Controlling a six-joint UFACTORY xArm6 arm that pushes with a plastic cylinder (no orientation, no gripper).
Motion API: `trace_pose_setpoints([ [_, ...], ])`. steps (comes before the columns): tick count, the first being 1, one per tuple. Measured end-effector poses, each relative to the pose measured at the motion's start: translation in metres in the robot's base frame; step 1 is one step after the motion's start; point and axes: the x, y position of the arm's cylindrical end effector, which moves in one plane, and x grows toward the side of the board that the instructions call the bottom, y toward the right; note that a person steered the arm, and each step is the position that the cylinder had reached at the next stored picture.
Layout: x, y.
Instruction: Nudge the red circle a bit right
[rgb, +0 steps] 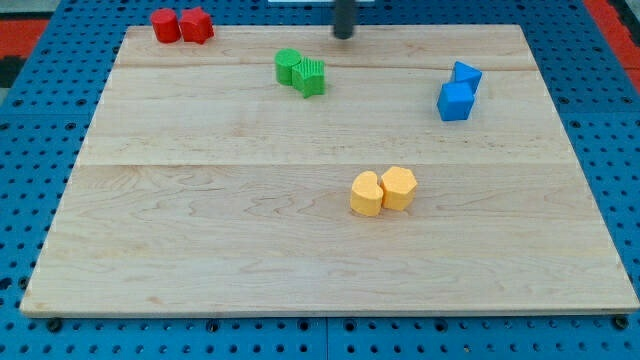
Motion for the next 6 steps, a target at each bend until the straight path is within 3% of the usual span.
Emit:
trace_pose_setpoints([
  [1,0.042,-0.082],
  [2,0.051,-0.218],
  [3,0.028,-0.296],
  [6,-0.024,-0.291],
])
